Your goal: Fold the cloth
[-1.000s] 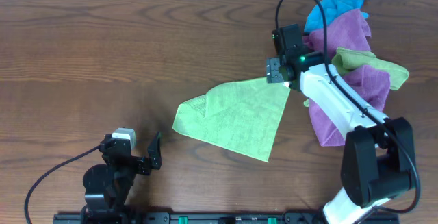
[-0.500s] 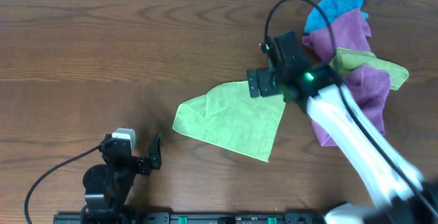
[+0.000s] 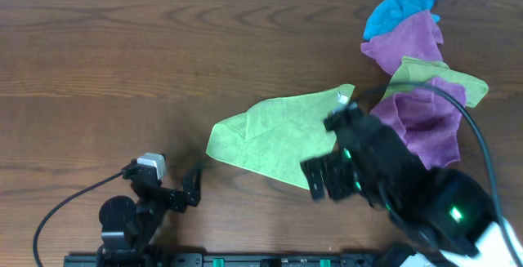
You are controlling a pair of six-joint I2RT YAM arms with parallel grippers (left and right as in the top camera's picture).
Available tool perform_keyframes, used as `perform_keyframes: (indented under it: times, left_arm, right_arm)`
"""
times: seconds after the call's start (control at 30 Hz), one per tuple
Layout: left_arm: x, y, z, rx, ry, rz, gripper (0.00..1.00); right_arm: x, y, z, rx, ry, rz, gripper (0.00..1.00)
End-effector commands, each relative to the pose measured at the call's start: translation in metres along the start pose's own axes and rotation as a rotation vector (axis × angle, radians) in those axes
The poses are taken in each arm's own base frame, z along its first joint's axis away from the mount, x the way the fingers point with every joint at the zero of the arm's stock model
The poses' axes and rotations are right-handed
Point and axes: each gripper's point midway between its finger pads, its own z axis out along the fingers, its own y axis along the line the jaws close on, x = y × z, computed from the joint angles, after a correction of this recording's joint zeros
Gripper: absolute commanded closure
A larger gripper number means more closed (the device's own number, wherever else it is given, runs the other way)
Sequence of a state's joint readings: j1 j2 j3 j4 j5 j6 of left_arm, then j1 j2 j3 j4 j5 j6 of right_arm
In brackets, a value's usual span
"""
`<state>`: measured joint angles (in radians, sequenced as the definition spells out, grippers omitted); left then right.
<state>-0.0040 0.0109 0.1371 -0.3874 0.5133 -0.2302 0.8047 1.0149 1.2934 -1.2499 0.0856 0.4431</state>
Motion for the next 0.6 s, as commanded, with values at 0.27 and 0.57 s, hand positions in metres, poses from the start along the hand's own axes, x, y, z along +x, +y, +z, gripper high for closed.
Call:
perform_keyframes:
  times: [0.27, 0.57]
  left_arm:
    - [0.007, -0.039, -0.003, 0.218, 0.112, -0.642, 0.05]
    - [-0.034, -0.047, -0.001, 0.28, -0.043, -0.473, 0.02]
  right_arm:
    - [0.028, 0.015, -0.029, -0.093, 0.006, 0.018, 0.01]
    - [0.021, 0.017, -0.029, -0.096, -0.024, 0.013, 0.01]
